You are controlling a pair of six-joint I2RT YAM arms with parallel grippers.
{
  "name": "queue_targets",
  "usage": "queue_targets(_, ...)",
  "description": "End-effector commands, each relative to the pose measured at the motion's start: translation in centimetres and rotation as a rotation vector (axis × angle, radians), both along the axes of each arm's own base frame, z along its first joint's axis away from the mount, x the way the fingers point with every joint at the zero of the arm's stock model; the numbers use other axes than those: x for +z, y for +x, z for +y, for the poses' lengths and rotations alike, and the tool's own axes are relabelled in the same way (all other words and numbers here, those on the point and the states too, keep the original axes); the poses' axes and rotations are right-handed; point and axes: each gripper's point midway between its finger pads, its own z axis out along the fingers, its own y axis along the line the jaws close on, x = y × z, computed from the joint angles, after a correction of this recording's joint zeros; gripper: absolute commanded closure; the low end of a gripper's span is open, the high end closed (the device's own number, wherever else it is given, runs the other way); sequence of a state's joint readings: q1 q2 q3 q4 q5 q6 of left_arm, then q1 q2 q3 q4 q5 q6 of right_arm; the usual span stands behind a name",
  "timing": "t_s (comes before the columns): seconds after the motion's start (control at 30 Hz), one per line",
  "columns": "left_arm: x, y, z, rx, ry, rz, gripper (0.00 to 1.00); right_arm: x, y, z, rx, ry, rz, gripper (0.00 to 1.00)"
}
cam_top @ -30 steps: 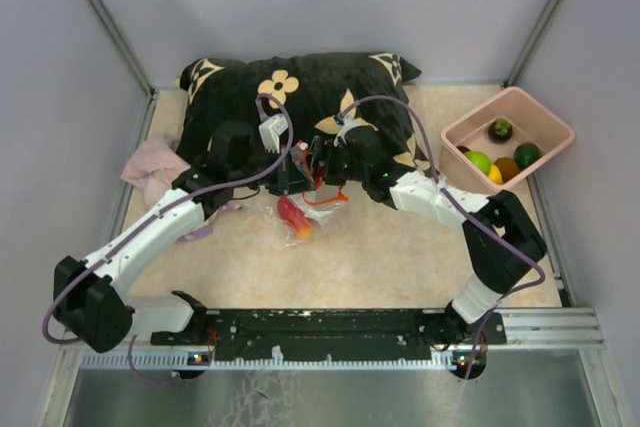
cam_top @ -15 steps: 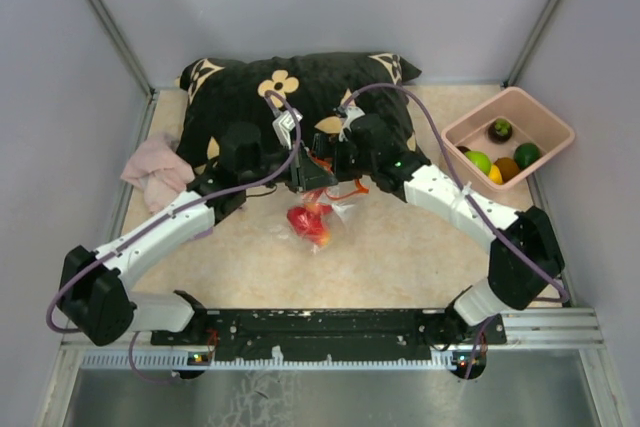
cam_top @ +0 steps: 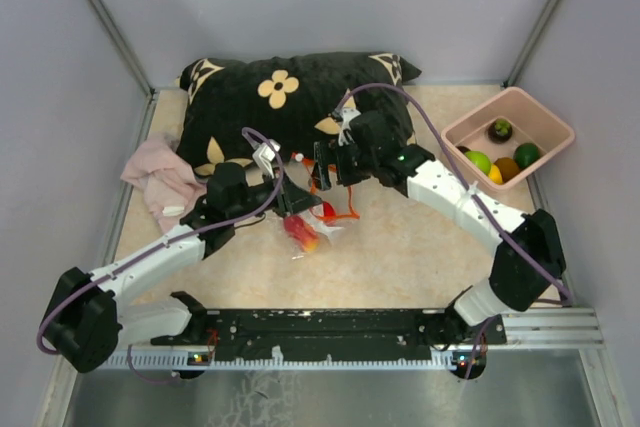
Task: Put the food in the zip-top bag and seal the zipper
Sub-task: Place the fake fruit in the zipper food storage bag.
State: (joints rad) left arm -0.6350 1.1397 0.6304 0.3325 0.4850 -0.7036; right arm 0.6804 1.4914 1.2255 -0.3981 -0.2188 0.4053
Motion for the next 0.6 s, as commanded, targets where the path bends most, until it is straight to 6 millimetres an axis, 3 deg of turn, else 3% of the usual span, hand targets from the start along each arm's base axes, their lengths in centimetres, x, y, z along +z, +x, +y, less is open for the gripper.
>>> queue_targets(0.0, 0.7, 0.8, 0.7, 0.055, -0.003, -0.044, 1.00, 6.4, -1.2, -0.1, 0.110, 0.023, -0.151, 0.16)
queue_targets(0.2, 1.2, 1.0, 0.7, 0.063, 0.000, -0.051, 1.00, 6.7, -1.5, -2.6, 0.088, -0.080, -0.193, 0.20)
queue_targets(0.33, 1.6, 0.9, 0.8, 0.061, -0.006, -0.059, 1.00, 4.5, -1.5, -4.3, 0.047, -0.173, -0.159, 0.26)
queue_targets(0.57, 1.8, 1.0, 0.7, 0.061, -0.006, -0.061, 1.00, 0.3, -2.8, -5.0, 0.047, -0.231, -0.041, 0.39)
